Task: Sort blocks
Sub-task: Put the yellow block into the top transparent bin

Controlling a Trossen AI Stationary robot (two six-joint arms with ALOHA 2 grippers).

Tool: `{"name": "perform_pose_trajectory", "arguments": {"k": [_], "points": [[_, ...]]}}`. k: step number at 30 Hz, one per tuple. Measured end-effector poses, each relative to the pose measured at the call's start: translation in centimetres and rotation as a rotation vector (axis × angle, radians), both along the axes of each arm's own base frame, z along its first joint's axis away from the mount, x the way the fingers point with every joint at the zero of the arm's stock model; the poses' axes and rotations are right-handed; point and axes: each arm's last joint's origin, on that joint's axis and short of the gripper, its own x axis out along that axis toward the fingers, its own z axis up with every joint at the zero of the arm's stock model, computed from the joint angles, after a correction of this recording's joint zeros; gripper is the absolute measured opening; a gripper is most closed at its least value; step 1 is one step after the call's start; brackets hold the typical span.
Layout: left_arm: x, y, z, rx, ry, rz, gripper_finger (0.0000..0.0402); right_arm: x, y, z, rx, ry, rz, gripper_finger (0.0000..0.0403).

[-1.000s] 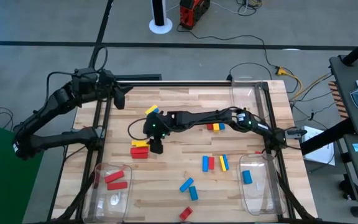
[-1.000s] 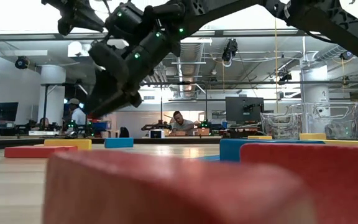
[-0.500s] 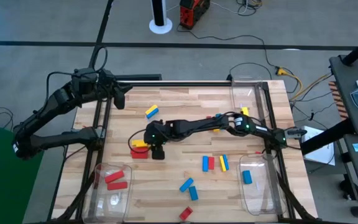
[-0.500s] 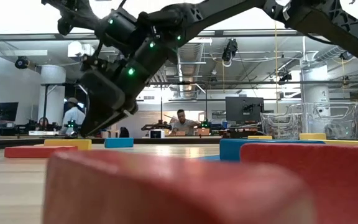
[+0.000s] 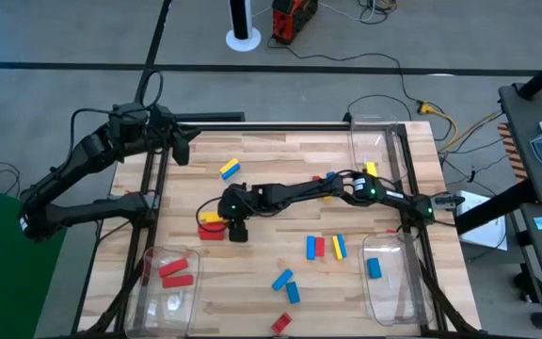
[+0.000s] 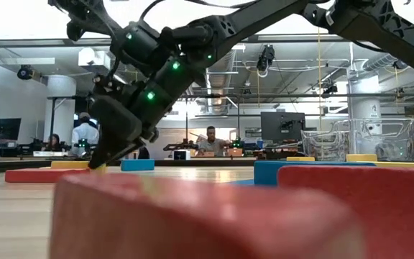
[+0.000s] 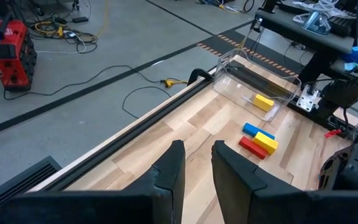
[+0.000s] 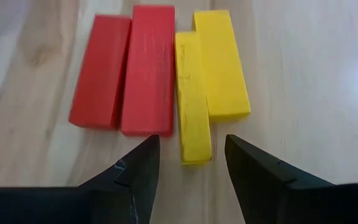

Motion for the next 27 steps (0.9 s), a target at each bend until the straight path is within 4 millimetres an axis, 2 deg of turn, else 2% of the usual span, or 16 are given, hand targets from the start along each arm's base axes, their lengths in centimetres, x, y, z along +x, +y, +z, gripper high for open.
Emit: {"name": "perform_pose_trajectory", "arguments": {"k": [10,21,27], "points": [[0.06,0.04,-0.03,-0.001,0.002,0.0,0.0059,0.11,-0.13,-0.09,0.001,-0.024,-0.003,0.0128],[0.06,0.05,-0.03,-0.002,0.002,0.001,0.0059,0.1,-0.17,-0.15,-0.006,-0.025,0.01,0.0059],[0.06,0.05,-0.03,-0.002,0.002,0.001,0.0059,0.09,-0.17,-0.14,-0.006,-0.025,0.014,0.0051]]}}
